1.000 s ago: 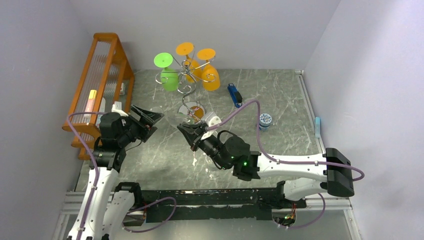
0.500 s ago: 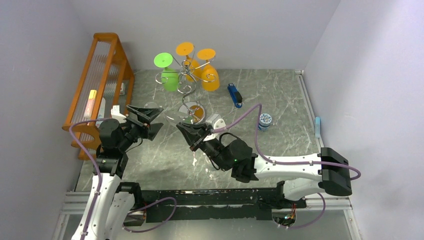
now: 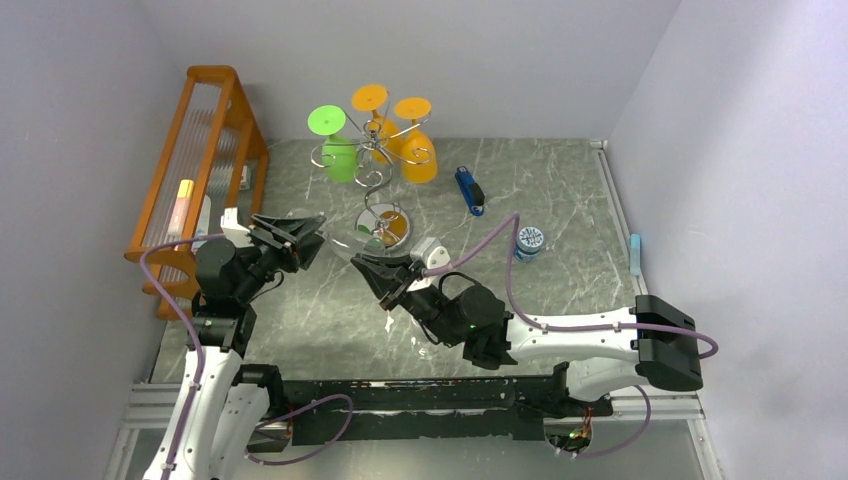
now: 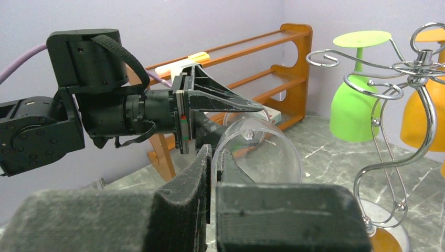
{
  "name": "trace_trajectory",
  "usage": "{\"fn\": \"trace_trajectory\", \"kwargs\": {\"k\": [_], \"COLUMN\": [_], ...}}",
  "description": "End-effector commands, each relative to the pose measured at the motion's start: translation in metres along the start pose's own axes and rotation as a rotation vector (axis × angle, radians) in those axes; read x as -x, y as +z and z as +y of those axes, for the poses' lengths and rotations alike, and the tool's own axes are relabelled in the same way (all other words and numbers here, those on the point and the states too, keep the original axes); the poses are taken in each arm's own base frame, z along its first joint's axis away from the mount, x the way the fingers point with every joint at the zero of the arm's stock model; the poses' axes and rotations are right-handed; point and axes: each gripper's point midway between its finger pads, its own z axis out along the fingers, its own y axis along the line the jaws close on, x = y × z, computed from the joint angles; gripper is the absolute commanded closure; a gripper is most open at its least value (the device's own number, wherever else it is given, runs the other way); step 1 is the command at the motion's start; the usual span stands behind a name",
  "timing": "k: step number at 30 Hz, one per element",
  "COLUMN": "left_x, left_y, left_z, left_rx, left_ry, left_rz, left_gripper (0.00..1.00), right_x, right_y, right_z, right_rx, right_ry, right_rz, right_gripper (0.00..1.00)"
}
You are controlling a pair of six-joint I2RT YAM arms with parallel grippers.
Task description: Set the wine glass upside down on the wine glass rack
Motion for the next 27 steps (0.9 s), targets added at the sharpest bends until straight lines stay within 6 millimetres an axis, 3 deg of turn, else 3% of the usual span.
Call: {"fn": "trace_trajectory", "kwargs": {"k": [1, 4, 10, 16, 27], "left_x": [-0.006, -0.006, -0.006, -0.007, -0.004], "left_y": [-0.004, -0.005, -0.007, -0.009, -0.008], "left_z": [-0.02, -0.026, -0.037, -0.045, -0.065], "left_rx": [-0.048, -0.055, -0.069, -0.088, -0.124], "left_ry": [-0.006, 0.004, 0.054, 0.092, 0.319], "left_rz": [0.03, 0.03, 0.024, 0.024, 0.008], "left_gripper": [0.52, 0.63, 0.94, 0.95, 0.95], "right_x": [0.014, 0.014, 0.013, 0.013, 0.02], "right_y": [-0.003, -0.006, -0.011, -0.014, -0.026], "right_z": [0.011, 0.014, 0.02, 0.021, 0.009], "right_rx": [0.053, 0.077, 0.12, 0.13, 0.078], "right_ry": [0.022, 0.024, 0.025, 0.039, 0.126], "right_rz": [-0.061, -0.063, -0.059, -0.05, -0.033], "right_gripper": [1.0, 1.0, 1.0, 0.96, 0.48]}}
